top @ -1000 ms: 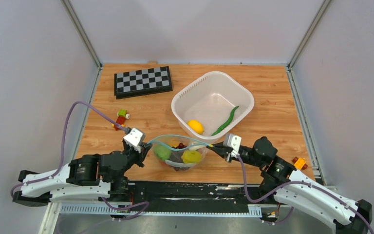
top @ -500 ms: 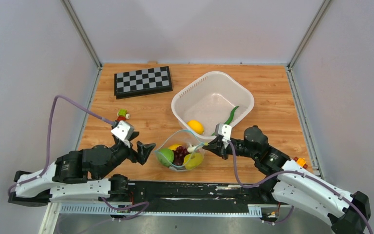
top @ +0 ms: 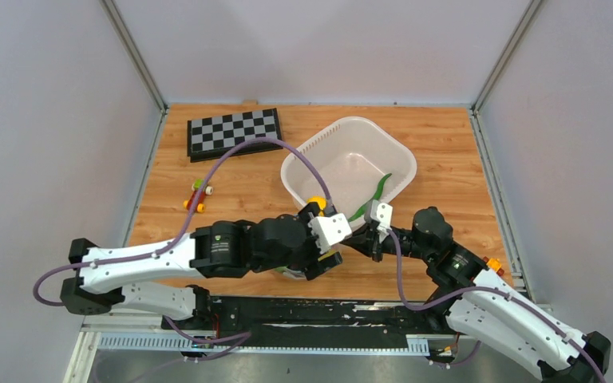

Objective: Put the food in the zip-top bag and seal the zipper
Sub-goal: Zip the zipper food storage bag at the center of the board.

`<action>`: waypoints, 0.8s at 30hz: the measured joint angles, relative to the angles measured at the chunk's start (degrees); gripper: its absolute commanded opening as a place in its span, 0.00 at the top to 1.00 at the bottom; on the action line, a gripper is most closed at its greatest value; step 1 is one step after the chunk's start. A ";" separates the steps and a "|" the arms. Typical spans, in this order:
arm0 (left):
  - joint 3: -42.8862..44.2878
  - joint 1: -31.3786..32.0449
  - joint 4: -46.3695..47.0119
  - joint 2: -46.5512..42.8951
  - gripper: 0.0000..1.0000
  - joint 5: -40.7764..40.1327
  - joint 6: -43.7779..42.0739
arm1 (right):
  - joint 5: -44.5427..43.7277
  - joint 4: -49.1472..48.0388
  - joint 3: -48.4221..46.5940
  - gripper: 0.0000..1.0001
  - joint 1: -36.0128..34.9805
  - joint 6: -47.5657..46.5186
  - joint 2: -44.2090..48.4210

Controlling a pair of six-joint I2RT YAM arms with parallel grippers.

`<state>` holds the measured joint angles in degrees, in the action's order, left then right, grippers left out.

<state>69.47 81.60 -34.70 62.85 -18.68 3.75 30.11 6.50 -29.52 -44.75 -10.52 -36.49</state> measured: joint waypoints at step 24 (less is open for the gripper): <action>-11.19 -6.32 20.68 1.44 0.52 16.46 -15.98 | 7.72 0.55 1.03 1.00 2.84 0.00 4.04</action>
<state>58.28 75.29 -14.02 64.29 -2.22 -12.23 37.82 7.05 -28.49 -41.91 -10.52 -32.45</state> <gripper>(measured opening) 0.488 0.011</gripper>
